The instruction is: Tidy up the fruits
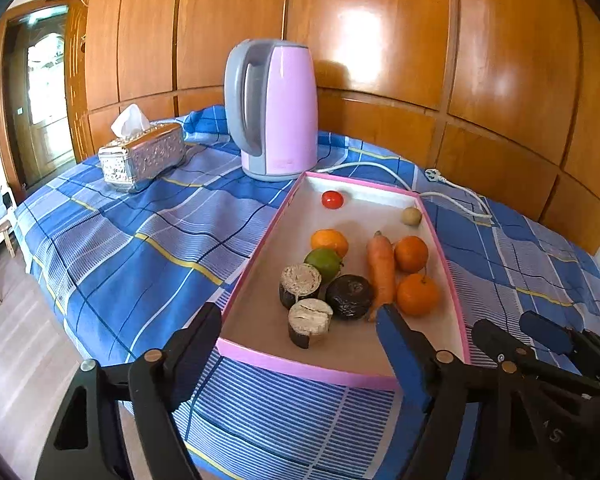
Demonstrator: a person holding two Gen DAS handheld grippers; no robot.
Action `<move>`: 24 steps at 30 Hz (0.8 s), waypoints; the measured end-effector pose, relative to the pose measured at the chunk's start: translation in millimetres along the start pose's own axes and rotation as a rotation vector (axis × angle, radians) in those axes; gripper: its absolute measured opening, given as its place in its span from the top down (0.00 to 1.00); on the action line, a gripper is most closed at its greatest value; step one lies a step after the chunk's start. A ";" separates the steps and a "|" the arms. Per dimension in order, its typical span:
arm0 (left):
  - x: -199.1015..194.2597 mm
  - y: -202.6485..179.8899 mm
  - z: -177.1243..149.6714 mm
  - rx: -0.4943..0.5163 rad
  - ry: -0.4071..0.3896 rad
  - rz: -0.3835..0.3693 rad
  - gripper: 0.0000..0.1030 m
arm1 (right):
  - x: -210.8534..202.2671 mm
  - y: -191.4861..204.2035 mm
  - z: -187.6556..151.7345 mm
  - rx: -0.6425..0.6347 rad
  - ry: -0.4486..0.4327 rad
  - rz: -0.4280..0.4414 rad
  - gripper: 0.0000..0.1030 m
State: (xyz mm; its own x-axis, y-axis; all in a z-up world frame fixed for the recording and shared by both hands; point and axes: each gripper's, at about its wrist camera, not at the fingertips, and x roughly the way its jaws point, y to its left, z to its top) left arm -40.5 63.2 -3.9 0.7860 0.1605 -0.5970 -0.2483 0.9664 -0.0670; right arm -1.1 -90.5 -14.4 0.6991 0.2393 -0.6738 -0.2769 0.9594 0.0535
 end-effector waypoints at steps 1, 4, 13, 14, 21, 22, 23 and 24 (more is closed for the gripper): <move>-0.3 -0.5 0.0 0.001 -0.001 -0.001 0.21 | -0.7 0.0 -0.3 0.000 -0.001 0.000 0.41; -0.1 -2.3 -0.6 0.007 0.002 -0.002 0.20 | -0.9 -0.3 -1.6 0.001 0.004 -0.002 0.41; -0.3 -1.6 -1.3 0.003 0.005 0.004 0.17 | -1.1 0.9 -3.0 -0.004 0.007 0.000 0.41; 0.1 -1.6 -1.4 0.003 0.006 0.004 0.17 | -0.6 0.6 -3.0 -0.004 0.008 0.000 0.41; 2.3 1.2 -1.4 0.003 0.012 0.007 0.17 | 0.1 0.6 -3.4 -0.003 0.010 0.002 0.41; 2.4 1.4 -1.2 0.003 0.012 0.007 0.17 | 0.1 0.6 -3.4 -0.003 0.010 0.002 0.41; 2.3 1.6 -1.1 0.002 0.011 0.008 0.17 | 0.0 0.7 -3.4 -0.003 0.009 0.001 0.41; 2.3 1.4 -1.1 0.002 0.010 0.009 0.17 | 0.1 1.0 -3.4 -0.003 0.009 0.001 0.41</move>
State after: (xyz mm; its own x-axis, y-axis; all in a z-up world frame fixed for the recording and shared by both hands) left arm -39.7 64.7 -6.2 0.7780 0.1668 -0.6057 -0.2537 0.9654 -0.0600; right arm -3.6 -90.0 -16.9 0.6930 0.2388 -0.6802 -0.2796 0.9587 0.0517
